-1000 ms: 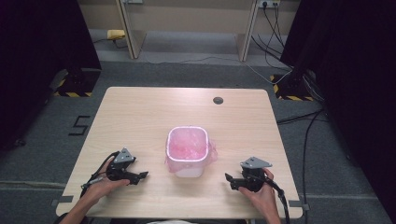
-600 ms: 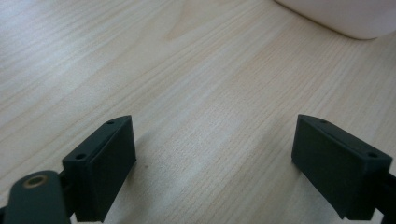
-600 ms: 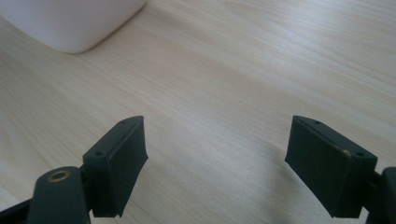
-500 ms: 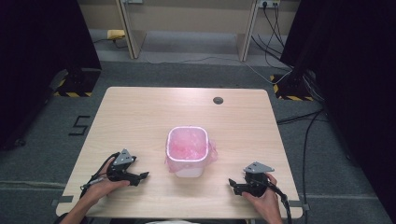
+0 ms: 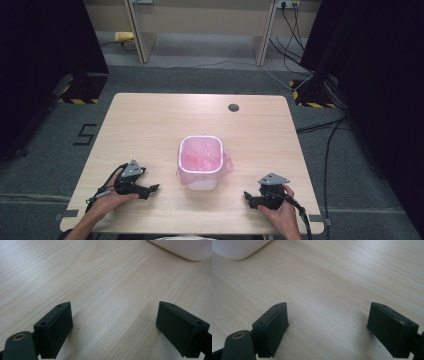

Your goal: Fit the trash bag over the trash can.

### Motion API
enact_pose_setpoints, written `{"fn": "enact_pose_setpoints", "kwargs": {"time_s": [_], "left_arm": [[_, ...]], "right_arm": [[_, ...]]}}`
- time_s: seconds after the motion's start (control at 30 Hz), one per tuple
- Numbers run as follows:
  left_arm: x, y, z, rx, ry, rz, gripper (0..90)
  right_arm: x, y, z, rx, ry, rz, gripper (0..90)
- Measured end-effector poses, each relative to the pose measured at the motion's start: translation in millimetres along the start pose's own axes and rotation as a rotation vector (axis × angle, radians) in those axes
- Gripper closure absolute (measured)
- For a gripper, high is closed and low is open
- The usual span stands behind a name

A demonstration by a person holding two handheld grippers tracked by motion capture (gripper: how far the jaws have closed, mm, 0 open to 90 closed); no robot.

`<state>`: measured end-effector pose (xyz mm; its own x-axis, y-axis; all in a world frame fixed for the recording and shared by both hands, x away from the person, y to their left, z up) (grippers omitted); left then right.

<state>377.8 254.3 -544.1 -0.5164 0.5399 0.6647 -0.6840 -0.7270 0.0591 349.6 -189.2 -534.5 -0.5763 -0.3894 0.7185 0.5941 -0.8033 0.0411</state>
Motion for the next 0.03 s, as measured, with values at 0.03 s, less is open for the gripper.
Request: {"fn": "enact_pose_setpoints", "kwargs": {"time_s": [0.03], "left_arm": [[0.0, 0.0, 0.0, 0.000, 0.000, 0.000, 12.8]], "right_arm": [[-0.1, 0.0, 0.0, 0.000, 0.001, -0.001, 16.8]]}}
Point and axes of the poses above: each handheld gripper's, and its own axes: x roughly backward along the jaws, z roughly out of its top, y roughly to its right, the point moved 3 cm from there along -x, roughly forward along the jaws, and after that the axes turned 3 degrees about x, right-handed, at the moved point
